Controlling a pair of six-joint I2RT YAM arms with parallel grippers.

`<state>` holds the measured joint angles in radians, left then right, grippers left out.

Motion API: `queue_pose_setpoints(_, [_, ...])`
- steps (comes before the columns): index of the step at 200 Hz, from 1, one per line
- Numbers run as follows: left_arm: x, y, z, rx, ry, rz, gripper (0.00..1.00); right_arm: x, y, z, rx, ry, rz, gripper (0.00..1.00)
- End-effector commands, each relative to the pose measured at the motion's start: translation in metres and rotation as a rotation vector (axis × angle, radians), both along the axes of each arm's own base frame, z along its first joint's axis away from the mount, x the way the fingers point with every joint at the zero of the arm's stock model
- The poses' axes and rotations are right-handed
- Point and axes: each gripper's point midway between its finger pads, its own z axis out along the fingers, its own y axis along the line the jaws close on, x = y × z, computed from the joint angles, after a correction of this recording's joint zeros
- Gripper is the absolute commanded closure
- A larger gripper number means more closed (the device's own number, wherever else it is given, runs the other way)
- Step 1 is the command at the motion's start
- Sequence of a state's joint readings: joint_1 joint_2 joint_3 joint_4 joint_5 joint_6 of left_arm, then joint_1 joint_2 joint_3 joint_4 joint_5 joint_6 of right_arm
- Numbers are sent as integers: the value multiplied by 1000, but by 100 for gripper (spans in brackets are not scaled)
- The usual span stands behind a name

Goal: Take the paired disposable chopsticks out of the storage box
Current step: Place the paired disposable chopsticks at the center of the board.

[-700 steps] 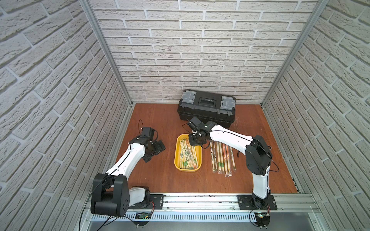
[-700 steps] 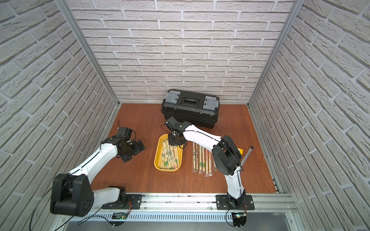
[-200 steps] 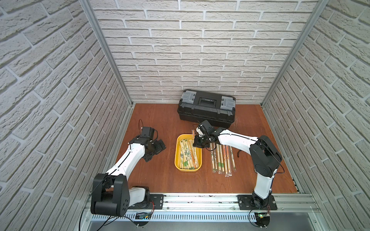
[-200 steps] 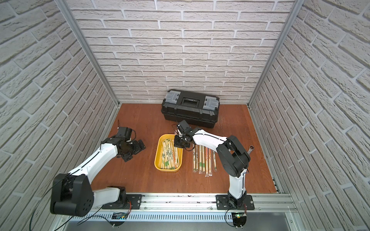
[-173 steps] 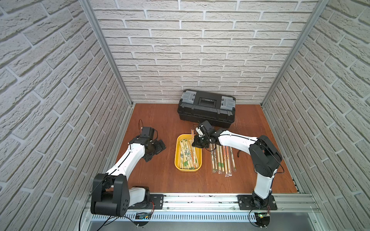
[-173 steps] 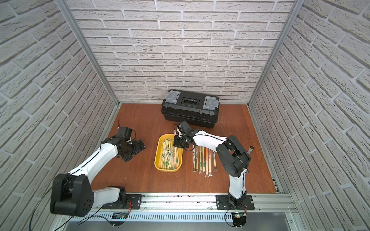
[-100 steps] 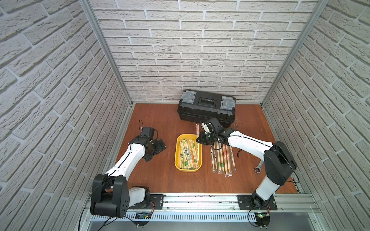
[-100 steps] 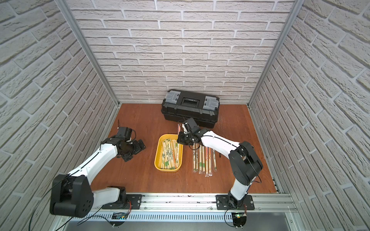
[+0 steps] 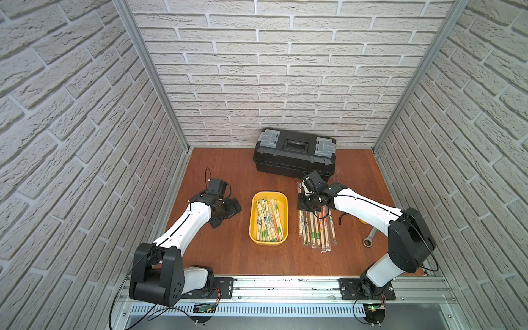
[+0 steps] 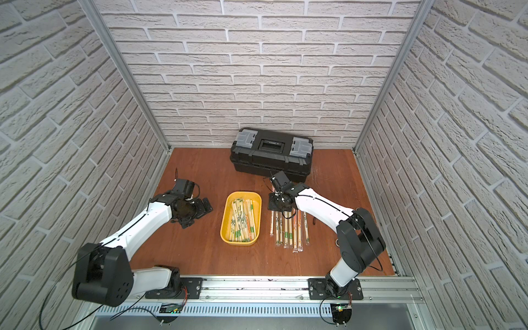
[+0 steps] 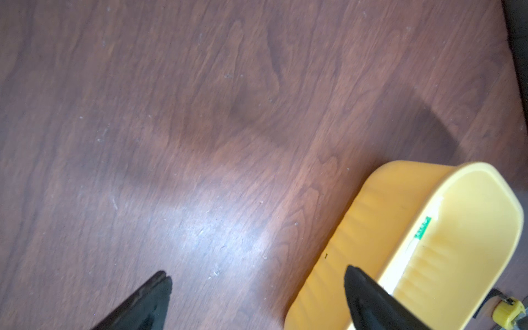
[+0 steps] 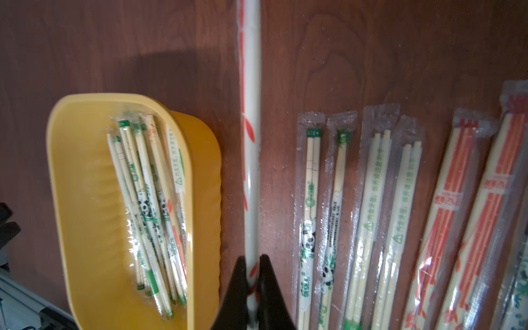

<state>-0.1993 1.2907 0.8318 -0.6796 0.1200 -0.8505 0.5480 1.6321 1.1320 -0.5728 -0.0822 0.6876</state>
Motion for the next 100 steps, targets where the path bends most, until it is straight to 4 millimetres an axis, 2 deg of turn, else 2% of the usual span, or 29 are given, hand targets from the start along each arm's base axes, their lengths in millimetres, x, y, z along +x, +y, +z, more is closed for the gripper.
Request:
queue_pose_setpoints(1, [8,-2,5,11,-17,5,2,-10,-1,-22,-60,41,32,93])
queue_pose_setpoints(38, [8,-4,7,19,-20,-2,2,-11,8,-41,-70,70,39,92])
queue_pose_setpoints(77, [7,-3,8,22,-22,2,2,-11,6,-53,-96,92,39,91])
queue_pose_setpoints(100, [6,-3,7,21,-22,3,2,-12,3,-57,-118,99,40,86])
